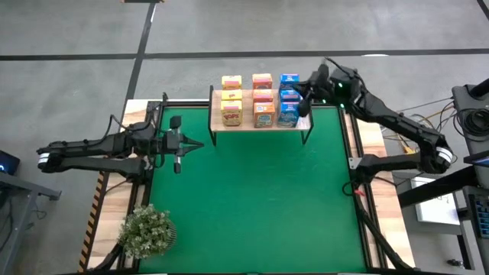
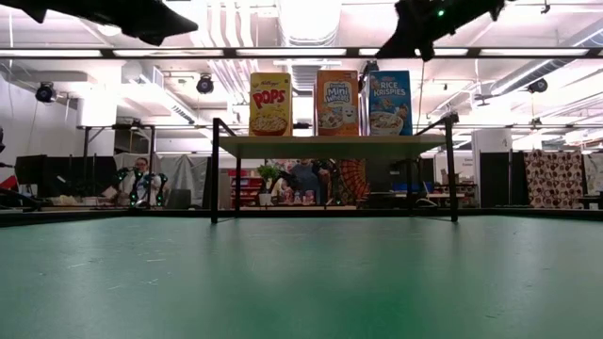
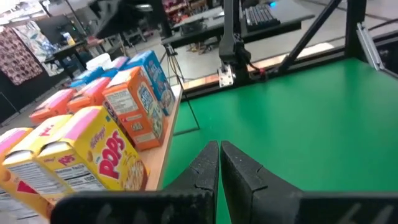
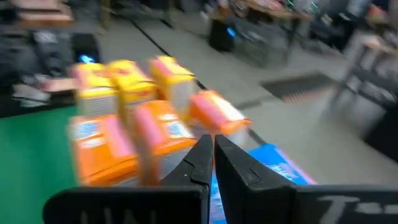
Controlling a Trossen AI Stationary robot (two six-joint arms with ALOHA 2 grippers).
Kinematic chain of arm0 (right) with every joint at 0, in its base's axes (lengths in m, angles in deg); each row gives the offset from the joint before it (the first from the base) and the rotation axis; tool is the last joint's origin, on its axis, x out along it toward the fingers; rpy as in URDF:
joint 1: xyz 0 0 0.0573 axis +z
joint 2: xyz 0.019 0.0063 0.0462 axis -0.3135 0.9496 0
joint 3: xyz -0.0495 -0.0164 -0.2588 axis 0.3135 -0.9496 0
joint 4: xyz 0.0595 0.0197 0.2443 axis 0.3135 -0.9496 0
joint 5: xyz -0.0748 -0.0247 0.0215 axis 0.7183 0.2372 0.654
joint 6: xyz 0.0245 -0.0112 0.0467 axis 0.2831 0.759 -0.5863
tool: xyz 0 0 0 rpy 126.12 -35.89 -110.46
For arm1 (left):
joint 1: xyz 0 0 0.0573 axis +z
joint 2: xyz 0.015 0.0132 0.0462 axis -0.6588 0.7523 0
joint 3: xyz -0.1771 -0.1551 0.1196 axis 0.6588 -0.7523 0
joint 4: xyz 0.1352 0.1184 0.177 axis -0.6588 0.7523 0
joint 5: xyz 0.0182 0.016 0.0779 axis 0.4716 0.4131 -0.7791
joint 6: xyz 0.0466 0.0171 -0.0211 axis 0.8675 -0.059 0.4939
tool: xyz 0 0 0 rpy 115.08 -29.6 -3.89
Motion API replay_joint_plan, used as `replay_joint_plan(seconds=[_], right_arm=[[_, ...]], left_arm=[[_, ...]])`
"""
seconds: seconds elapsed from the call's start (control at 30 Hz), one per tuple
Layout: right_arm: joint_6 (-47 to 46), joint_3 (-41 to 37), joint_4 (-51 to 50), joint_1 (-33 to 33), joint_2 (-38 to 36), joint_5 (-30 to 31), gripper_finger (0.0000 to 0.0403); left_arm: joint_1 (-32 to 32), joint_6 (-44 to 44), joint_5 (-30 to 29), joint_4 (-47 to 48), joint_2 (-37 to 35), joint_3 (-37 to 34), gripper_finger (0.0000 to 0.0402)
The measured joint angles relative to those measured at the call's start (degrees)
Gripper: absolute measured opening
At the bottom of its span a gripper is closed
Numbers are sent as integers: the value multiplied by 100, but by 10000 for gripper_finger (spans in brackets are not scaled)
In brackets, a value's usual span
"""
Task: Stack cereal on shelf
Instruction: Return to Home Position
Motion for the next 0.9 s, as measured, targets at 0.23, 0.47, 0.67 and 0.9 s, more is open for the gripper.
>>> replay_joint_plan(seconds=[0.23,0.47,0.67,0.9], right_arm=[[134,-1415,939,342,-1286,-1186,8],[73,-2959,2066,741,-2567,-1586,8],[231,-3879,2429,797,-3395,-1597,8],[217,-4716,2442,800,-4344,-1675,8]], left_arm=[[0,-84,372,218,-923,-247,0],[0,-589,485,-40,-2113,-844,0],[0,-713,485,-89,-2983,-1331,0],[0,-815,484,-202,-3768,-1808,0]])
